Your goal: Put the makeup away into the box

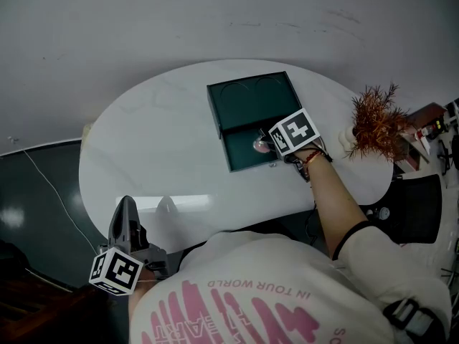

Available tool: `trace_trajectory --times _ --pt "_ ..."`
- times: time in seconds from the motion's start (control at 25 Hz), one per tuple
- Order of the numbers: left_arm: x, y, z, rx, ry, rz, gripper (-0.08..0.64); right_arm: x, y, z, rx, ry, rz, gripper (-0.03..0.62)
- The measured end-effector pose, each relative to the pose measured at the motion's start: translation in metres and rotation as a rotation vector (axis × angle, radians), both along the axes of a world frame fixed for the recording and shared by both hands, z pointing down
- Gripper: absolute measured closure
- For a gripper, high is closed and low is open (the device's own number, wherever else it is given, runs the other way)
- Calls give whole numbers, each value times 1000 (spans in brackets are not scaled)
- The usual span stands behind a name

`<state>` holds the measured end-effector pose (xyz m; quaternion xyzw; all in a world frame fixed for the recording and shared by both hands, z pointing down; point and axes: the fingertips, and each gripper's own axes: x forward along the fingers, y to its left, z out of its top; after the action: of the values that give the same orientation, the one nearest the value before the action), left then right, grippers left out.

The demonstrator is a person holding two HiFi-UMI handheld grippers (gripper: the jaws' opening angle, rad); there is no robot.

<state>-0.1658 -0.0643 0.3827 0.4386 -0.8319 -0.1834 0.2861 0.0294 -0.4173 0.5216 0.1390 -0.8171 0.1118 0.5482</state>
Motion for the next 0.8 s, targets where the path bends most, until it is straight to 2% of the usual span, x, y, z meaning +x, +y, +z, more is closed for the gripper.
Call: trace_trajectory --times 0.6,0.8 --pt "5 15 -3 12 -7 -17 558 1 1 -1 29 -18 9 259" --pt "5 29 2 4 13 -14 557 3 0 -1 41 -22 20 259"
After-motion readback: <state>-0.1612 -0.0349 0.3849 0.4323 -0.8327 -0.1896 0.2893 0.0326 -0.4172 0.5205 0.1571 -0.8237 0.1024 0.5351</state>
